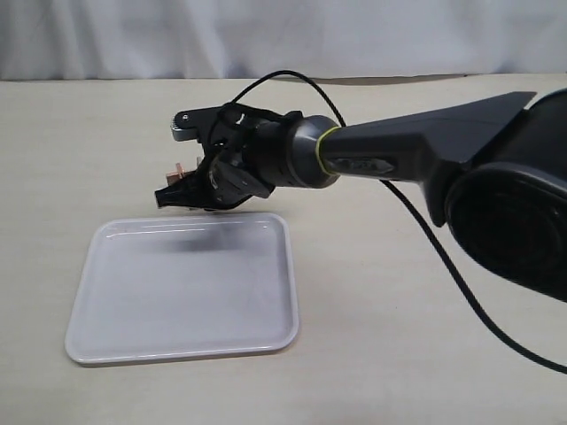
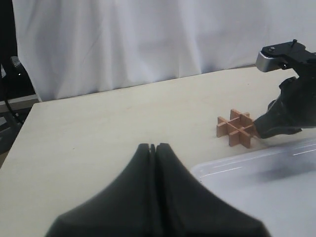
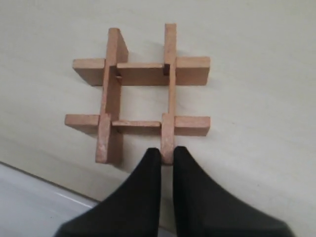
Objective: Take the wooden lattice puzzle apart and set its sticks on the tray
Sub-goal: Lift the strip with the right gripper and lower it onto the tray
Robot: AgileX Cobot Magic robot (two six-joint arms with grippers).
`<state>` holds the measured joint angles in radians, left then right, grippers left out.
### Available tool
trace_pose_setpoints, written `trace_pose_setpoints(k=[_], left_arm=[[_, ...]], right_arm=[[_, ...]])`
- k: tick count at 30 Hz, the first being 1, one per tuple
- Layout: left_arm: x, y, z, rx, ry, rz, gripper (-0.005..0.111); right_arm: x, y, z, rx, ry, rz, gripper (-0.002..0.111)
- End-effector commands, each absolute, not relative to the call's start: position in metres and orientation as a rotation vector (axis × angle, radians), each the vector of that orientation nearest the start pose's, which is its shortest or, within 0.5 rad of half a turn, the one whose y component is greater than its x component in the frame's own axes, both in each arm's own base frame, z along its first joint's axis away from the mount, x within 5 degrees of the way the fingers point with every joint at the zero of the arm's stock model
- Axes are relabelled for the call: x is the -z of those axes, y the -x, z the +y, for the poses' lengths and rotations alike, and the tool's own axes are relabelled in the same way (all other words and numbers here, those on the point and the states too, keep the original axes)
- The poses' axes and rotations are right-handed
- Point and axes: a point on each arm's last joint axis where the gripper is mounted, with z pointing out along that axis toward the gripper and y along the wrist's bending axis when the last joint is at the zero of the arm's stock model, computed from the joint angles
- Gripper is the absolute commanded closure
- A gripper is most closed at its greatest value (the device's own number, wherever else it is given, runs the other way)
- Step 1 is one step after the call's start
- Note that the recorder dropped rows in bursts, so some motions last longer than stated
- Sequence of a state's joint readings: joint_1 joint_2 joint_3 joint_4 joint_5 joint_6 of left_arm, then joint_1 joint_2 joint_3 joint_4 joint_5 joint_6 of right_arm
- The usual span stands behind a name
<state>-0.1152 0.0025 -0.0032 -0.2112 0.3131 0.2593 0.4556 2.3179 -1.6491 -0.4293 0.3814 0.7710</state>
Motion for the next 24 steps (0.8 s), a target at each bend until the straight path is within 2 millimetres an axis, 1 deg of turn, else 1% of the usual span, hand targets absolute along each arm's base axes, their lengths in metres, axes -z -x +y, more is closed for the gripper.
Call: trace_pose_setpoints(k=[1, 2, 3, 4, 5, 6, 7, 8, 9, 10, 11, 12, 14, 15, 17, 19, 20, 22, 24], left_arm=[[-0.186, -0.053, -0.011, 0.088, -0.193, 1.771, 0.107], [-0.186, -0.053, -0.011, 0.088, -0.193, 1.771, 0.107], [-0.186, -0.053, -0.011, 0.088, -0.193, 1.771, 0.107], [-0.186, -0.053, -0.011, 0.088, -0.193, 1.771, 0.107], [-0.186, -0.053, -0.011, 0.088, -0.193, 1.771, 0.107], [-0.186, -0.053, -0.011, 0.088, -0.193, 1.771, 0.107], [-0.186, -0.053, -0.011, 0.088, -0.193, 1.771, 0.107], [-0.186, -0.053, -0.011, 0.088, -0.193, 1.771, 0.107], [-0.186, -0.053, -0.011, 0.088, -0.193, 1.771, 0.107], [-0.186, -0.053, -0.011, 0.088, -0.193, 1.771, 0.107], [-0.186, -0.053, -0.011, 0.088, -0.193, 1.771, 0.107], [-0.186, -0.053, -0.011, 0.088, -0.193, 1.771, 0.107], [-0.186, -0.053, -0.011, 0.088, -0.193, 1.771, 0.107], [-0.186, -0.053, -0.011, 0.088, -0.193, 1.771, 0.107], [-0.186, -0.053, -0.011, 0.088, -0.193, 1.771, 0.107], [-0.186, -0.053, -0.011, 0.088, -0.193, 1.771, 0.107], [-0.186, -0.053, -0.011, 0.088, -0.193, 1.771, 0.107], [-0.186, -0.053, -0.011, 0.088, -0.193, 1.771, 0.107], [-0.186, -0.053, -0.011, 0.088, -0.193, 1.771, 0.107]], right_arm=[[-0.142, -0.451, 0.202, -0.138, 0.051, 2.444, 0.104], [-0.154, -0.449, 0.201, -0.114, 0.06, 2.436, 0.104], [-0.161, -0.448, 0.199, -0.106, 0.061, 2.427, 0.104], [-0.176, -0.446, 0.198, -0.107, 0.054, 2.409, 0.104], [-0.184, -0.444, 0.198, -0.105, 0.065, 2.399, 0.104], [-0.198, -0.439, 0.202, -0.084, 0.148, 2.377, 0.104], [-0.204, -0.435, 0.207, -0.071, 0.208, 2.367, 0.104], [-0.212, -0.427, 0.218, -0.054, 0.318, 2.345, 0.104], [-0.212, -0.421, 0.225, -0.05, 0.372, 2.345, 0.104], [-0.212, -0.406, 0.243, -0.083, 0.47, 2.339, 0.104], [-0.206, -0.394, 0.256, -0.107, 0.572, 2.333, 0.104], [-0.198, -0.385, 0.266, -0.161, 0.623, 2.344, 0.104], [-0.182, -0.371, 0.276, -0.298, 0.689, 2.397, 0.104], [-0.176, -0.364, 0.282, -0.379, 0.774, 2.427, 0.104], [-0.168, -0.352, 0.288, -0.616, 0.994, 2.453, 0.104], [-0.162, -0.348, 0.289, -0.776, 1.028, 2.476, 0.104], [-0.157, -0.349, 0.287, -0.804, 1.007, 2.501, 0.103], [-0.148, -0.35, 0.286, -0.799, 0.98, 2.548, 0.104], [-0.141, -0.353, 0.283, -0.752, 0.977, 2.569, 0.104]])
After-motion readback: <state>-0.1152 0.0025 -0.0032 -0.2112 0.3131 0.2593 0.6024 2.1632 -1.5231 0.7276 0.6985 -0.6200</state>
